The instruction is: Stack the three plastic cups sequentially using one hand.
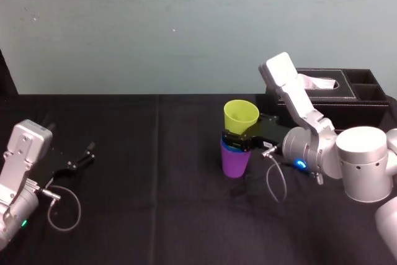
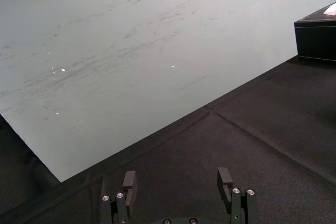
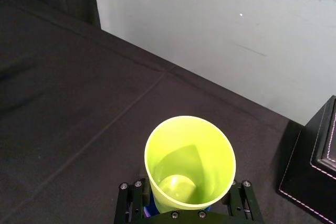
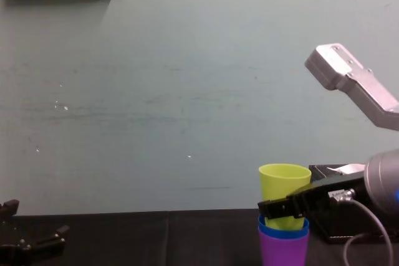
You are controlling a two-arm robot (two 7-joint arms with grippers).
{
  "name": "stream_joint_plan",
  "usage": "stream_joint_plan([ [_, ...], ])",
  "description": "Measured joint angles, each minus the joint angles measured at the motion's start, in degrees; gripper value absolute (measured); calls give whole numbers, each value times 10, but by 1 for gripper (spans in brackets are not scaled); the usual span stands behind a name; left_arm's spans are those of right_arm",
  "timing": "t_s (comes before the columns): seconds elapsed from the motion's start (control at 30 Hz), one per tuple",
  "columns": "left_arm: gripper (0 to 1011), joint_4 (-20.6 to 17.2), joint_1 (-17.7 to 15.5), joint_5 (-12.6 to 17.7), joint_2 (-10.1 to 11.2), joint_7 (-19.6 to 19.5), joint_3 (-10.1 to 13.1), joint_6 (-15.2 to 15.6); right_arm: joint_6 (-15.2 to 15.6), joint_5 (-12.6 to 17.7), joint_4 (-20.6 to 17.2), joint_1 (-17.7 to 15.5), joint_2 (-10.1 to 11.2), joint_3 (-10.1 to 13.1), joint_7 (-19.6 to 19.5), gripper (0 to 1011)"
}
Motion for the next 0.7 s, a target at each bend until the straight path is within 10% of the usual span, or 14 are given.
stream_joint_plan([
  [0.7,1000,0,0,0,0,0,0,0,-4,-8,9,2,-1,-6,2,729],
])
